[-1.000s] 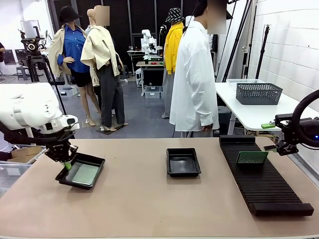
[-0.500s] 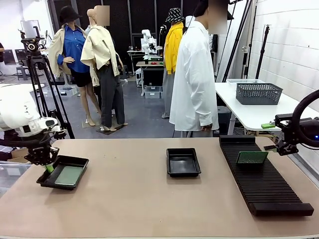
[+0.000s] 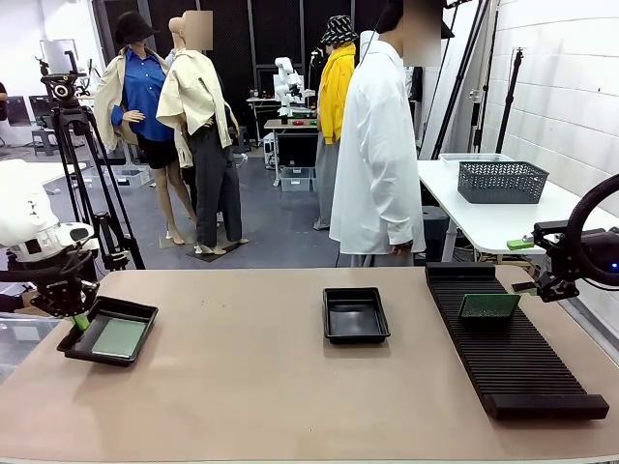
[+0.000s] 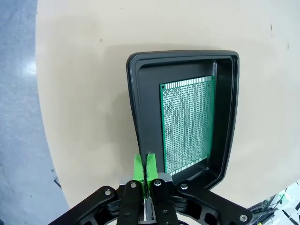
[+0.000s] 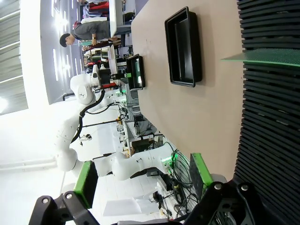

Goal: Inspect and transfer BCBs to ESD trays.
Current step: Pick up the ESD tray and place it on the left side of the table.

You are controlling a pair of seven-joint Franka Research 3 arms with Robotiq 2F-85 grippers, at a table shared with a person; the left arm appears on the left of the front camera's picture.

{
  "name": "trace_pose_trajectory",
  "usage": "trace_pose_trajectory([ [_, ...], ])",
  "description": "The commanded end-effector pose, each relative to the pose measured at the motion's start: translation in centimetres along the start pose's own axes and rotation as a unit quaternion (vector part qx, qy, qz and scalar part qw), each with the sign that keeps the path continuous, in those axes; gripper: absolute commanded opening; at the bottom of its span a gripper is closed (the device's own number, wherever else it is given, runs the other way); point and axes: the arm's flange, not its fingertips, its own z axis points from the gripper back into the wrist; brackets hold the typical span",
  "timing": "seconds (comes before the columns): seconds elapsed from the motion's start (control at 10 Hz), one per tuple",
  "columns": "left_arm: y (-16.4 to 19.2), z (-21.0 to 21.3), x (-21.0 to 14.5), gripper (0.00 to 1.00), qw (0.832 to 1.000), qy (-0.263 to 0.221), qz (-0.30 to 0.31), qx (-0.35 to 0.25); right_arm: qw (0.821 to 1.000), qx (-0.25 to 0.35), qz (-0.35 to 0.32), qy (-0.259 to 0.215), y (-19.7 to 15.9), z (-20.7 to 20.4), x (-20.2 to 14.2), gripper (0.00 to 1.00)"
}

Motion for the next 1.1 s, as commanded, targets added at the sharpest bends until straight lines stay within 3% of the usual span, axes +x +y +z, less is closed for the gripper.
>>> trace_pose_trajectory([
  [0.0,0.3,-0.3,-0.3,0.0,1.0,-0.016,-0.017,-0.001,1.0,0.001,0.003,0.005,0.0,0.0,-0.1,1.0],
  [1.0,2.2,-1.2,-0.2,0.0,1.0,0.002,0.02,0.009,1.0,0.001,0.003,0.005,0.0,0.0,-0.1,1.0],
])
